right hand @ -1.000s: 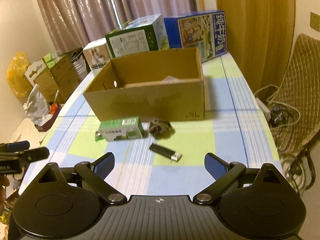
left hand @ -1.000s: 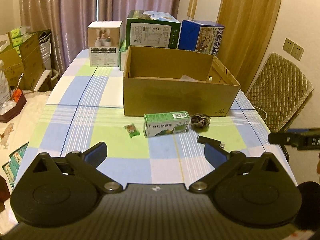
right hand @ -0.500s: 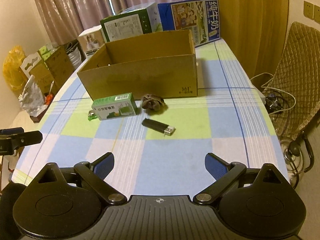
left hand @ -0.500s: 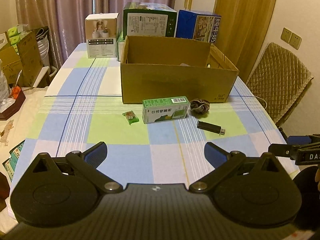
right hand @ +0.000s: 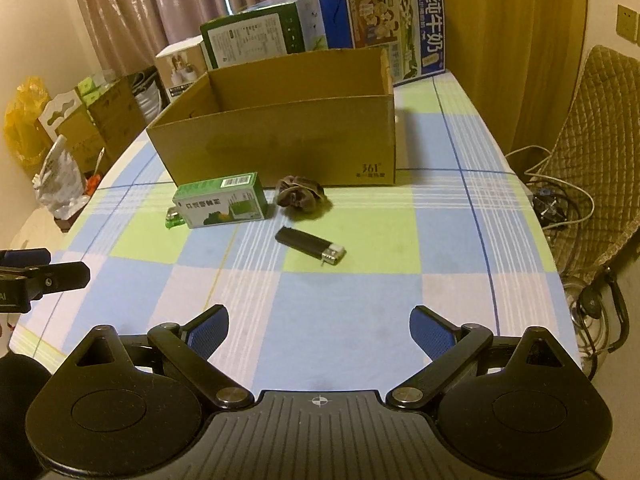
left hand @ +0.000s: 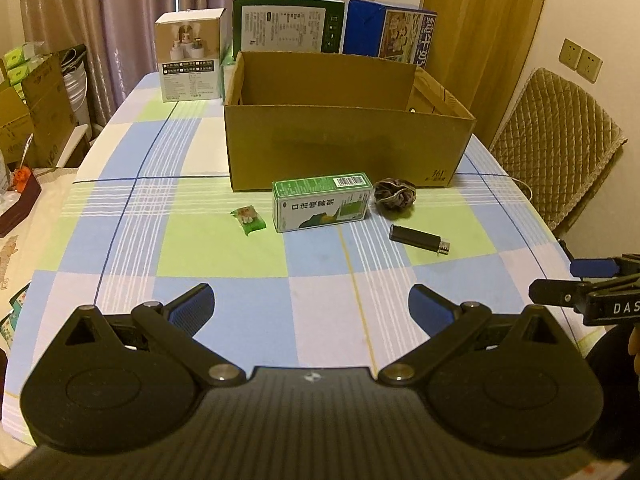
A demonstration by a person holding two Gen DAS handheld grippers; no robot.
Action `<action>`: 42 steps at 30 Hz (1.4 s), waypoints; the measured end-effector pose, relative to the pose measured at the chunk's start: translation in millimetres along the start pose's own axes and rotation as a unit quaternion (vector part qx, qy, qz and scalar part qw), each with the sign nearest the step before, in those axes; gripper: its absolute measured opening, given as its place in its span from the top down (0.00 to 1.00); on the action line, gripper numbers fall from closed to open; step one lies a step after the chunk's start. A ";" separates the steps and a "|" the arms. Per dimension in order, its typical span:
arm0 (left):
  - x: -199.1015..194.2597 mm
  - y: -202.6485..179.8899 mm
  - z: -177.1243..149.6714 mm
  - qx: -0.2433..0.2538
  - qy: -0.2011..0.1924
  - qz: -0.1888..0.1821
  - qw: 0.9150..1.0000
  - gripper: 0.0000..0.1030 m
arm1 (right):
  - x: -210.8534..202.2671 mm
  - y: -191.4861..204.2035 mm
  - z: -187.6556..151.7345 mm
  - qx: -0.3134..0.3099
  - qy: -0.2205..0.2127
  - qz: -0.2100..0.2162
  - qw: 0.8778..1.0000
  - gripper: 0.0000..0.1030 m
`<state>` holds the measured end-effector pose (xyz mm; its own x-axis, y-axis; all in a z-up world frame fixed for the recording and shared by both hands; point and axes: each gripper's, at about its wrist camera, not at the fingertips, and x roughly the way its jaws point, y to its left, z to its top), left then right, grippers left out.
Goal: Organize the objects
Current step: 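Withdraw both tools from the box back over the table, then grasp the black lighter with the right gripper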
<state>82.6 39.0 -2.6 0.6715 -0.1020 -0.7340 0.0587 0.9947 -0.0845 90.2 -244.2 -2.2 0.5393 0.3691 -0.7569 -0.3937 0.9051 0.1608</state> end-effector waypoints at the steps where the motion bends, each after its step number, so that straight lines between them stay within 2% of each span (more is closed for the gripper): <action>1: 1.7 0.7 -0.3 0.001 -0.001 0.001 1.000 0.01 | 2.1 0.1 0.3 -0.002 0.001 0.000 1.000 0.08; 10: 25.5 6.4 2.1 0.003 0.009 0.002 1.000 0.01 | 27.8 2.1 4.1 -0.035 0.009 0.006 0.999 0.09; 19: 57.7 16.0 4.6 0.004 0.027 0.007 1.000 0.01 | 66.3 0.3 12.1 -0.085 0.022 0.014 0.996 0.25; 27: 88.7 27.4 9.0 0.006 0.038 0.016 0.999 0.01 | 107.0 0.0 30.1 -0.144 0.023 0.020 0.989 0.47; 35: 115.9 40.1 15.0 0.006 0.043 0.016 0.999 0.02 | 150.3 4.3 43.3 -0.210 0.035 0.037 0.976 0.58; 42: 134.9 47.8 18.5 0.005 0.043 0.011 0.999 0.02 | 172.2 6.8 46.2 -0.228 0.051 0.048 0.971 0.64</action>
<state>189.7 73.1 -93.2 0.6062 -0.0809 -0.7912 0.0524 0.9967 -0.0617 214.8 -164.7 -102.2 0.4162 0.4035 -0.8148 -0.7396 0.6715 -0.0453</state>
